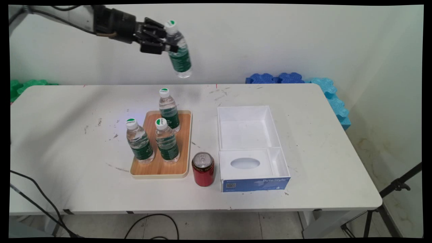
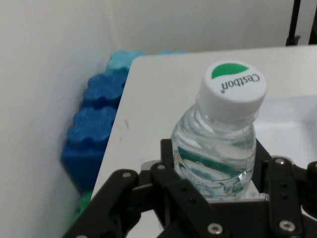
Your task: Place the picked object on the tray
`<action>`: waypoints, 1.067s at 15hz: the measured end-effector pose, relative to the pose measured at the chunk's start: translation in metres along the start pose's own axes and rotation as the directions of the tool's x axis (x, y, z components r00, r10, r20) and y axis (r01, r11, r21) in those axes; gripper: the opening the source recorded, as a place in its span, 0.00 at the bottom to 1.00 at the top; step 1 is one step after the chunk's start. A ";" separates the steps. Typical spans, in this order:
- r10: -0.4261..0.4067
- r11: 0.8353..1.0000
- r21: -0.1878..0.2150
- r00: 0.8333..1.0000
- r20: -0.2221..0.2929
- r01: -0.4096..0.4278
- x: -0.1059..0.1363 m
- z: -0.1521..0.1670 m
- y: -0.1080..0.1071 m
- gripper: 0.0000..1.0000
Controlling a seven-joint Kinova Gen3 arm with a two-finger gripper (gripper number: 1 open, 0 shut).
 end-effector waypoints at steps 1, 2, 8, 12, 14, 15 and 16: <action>-0.005 1.000 0.002 1.000 0.019 0.005 -0.008 -0.007 -0.003 0.00; -0.013 1.000 0.000 0.999 0.039 0.013 -0.016 -0.014 -0.005 0.00; -0.039 0.999 -0.014 0.987 0.159 0.042 -0.063 -0.047 -0.004 0.00; -0.067 0.996 -0.038 0.977 0.203 0.076 -0.088 -0.056 0.008 0.00; -0.073 0.995 -0.052 0.974 0.212 0.086 -0.096 -0.057 0.014 0.00; -0.075 0.994 -0.061 0.973 0.216 0.090 -0.100 -0.057 0.018 0.00; -0.074 0.993 -0.072 0.973 0.217 0.091 -0.103 -0.056 0.021 0.00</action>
